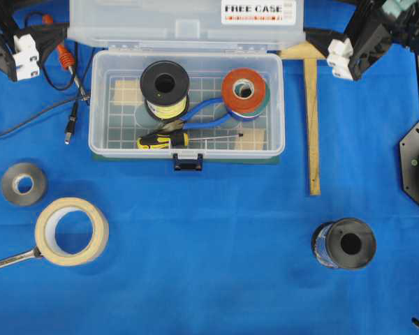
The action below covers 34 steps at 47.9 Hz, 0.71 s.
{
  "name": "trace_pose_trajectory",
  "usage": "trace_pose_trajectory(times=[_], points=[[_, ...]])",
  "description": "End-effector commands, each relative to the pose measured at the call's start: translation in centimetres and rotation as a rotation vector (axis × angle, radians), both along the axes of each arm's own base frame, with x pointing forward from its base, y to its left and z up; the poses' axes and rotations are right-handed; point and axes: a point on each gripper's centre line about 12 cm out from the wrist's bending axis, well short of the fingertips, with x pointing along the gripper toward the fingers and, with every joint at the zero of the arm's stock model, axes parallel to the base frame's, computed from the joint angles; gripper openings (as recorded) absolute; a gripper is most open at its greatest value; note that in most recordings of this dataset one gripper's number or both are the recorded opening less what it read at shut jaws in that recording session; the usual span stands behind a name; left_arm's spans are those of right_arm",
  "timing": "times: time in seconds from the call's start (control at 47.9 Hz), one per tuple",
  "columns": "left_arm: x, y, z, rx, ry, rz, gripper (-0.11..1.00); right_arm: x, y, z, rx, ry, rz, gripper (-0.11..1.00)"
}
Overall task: Open the tool box with both arms.
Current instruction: 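Lift and swing the lid back away from the box with both grippers, then release the open lid and pull both grippers back outward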
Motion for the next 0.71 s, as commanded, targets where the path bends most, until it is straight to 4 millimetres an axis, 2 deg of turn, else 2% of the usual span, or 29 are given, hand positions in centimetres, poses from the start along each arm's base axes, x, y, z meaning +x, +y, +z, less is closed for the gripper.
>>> trace_pose_trajectory(times=[0.0,0.334,0.689], points=[[0.2,0.8,2.0,0.039,-0.057,0.024,0.89,0.3,-0.9,2.5,-0.037,-0.076,-0.025,0.86],[-1.7,2.6,1.6,0.024,-0.026,0.124,0.89,-2.1,-3.5,1.5,0.009,-0.010,-0.148,0.86],[-3.2,1.7,1.3,-0.002,0.004,0.137,0.89,-3.9,-2.3,1.3,0.037,0.026,-0.157,0.86]])
